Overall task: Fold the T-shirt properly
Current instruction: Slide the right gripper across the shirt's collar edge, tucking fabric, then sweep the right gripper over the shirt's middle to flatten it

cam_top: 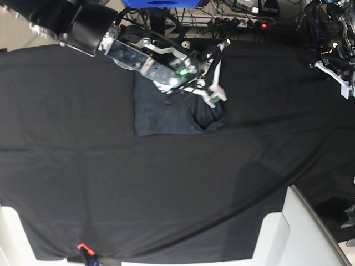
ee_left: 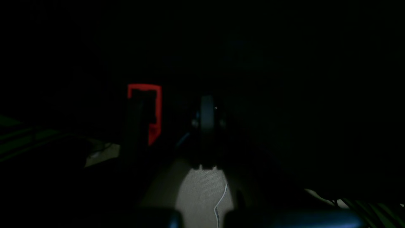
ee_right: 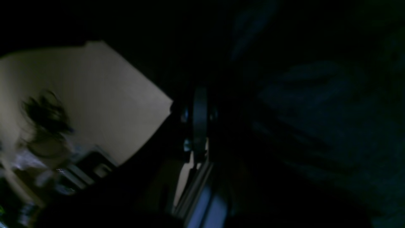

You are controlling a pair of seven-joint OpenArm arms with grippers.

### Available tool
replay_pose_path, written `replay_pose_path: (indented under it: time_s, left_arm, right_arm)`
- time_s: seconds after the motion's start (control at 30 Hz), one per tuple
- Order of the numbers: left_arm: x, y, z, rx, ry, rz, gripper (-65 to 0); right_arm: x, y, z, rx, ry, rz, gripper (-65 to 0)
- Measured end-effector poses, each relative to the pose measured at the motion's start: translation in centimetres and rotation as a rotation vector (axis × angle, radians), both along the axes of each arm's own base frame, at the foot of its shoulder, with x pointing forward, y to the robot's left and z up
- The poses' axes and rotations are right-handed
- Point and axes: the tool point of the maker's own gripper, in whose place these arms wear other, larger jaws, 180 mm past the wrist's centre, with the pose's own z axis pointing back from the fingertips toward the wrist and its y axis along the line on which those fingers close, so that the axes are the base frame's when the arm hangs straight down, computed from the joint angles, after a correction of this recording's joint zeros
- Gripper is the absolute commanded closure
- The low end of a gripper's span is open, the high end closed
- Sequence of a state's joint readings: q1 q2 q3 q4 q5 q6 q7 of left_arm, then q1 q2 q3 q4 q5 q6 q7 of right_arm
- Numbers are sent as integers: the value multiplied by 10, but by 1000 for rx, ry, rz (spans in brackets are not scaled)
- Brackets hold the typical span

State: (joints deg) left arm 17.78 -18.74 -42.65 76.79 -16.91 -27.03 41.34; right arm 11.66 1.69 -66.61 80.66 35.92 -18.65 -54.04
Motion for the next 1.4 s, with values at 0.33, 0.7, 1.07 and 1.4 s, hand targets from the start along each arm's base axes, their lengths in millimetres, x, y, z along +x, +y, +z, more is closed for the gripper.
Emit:
replay_pose_path:
  time_s: [0.33, 0.7, 1.07, 1.4]
  left_arm:
    - [0, 0, 0, 0, -1, 0, 0]
    - [0, 0, 0, 0, -1, 0, 0]
    - [0, 1, 0, 2, 0, 0, 0]
    - [0, 0, 0, 0, 0, 0, 0]
  right_arm:
    - [-28, 38, 47, 110, -113, 234, 0]
    - [37, 2, 68, 148, -154, 15, 0]
    - [89, -3, 23, 53, -161, -134, 0]
    - [112, 16, 5, 3, -213, -118, 0]
